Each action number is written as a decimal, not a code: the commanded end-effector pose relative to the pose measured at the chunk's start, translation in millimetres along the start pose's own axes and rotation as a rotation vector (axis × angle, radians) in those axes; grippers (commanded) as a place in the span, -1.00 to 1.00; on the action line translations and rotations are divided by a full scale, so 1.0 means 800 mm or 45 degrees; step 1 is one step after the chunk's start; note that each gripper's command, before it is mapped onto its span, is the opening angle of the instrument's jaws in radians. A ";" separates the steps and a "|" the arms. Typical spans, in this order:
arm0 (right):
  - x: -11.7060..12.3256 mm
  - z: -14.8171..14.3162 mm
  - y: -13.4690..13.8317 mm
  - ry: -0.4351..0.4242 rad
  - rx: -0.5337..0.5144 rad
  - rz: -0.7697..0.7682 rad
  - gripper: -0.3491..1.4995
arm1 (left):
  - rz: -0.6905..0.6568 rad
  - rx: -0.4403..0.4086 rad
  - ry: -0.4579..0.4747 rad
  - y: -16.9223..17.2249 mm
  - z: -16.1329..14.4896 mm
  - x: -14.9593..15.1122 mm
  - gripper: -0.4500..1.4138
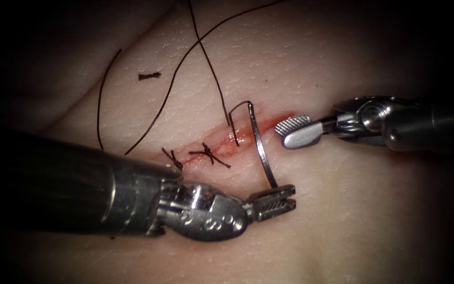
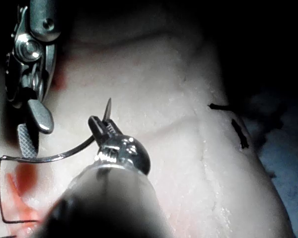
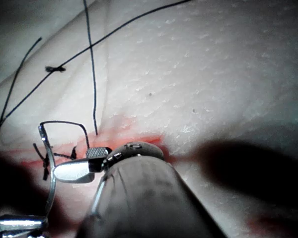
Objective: Wound Closure
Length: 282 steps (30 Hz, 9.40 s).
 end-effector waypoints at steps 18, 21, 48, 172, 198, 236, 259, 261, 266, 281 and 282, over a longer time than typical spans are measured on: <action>-0.0004 0.0032 0.0000 -0.024 0.056 0.014 0.80 | 0.044 -0.013 -0.051 0.0018 0.0021 -0.0014 -1.00; -0.0002 0.0029 0.0006 -0.030 0.054 0.011 0.80 | 0.048 -0.014 -0.050 0.0019 0.0019 -0.0009 -1.00; -0.0005 0.0038 0.0011 -0.096 -0.032 -0.139 -1.00 | 0.059 -0.020 -0.046 0.0014 0.0020 0.0006 -0.37; 0.0029 0.0090 0.0127 0.262 -0.098 -2.287 -1.00 | -0.742 -0.561 -0.722 -0.0026 0.0079 -0.0253 -0.04; 0.0019 0.0083 0.0154 0.191 -0.134 -2.224 -1.00 | -0.780 -0.328 -0.534 -0.0046 0.0032 -0.0144 -0.31; 0.0046 0.0108 0.0145 0.193 -0.189 -1.939 -1.00 | -0.747 -0.291 -0.487 0.0024 0.0054 -0.0163 -0.44; 0.0058 0.0104 0.0138 0.193 -0.254 -1.816 -1.00 | -0.759 -0.281 -0.471 0.0036 0.0071 -0.0171 -0.46; 0.0058 0.0104 0.0138 0.188 -0.254 -1.817 -1.00 | -0.770 -0.282 -0.471 0.0039 0.0070 -0.0174 -0.46; 0.0057 0.0103 0.0138 0.160 -0.226 -1.822 -1.00 | -0.768 -0.284 -0.469 0.0046 0.0063 -0.0181 -0.46; 0.0060 0.0105 0.0133 0.143 -0.172 -1.822 -1.00 | -0.767 -0.282 -0.469 0.0042 0.0070 -0.0186 -0.48; 0.0060 0.0105 0.0132 0.144 -0.172 -1.821 -1.00 | -0.774 -0.279 -0.471 0.0043 0.0071 -0.0187 -0.48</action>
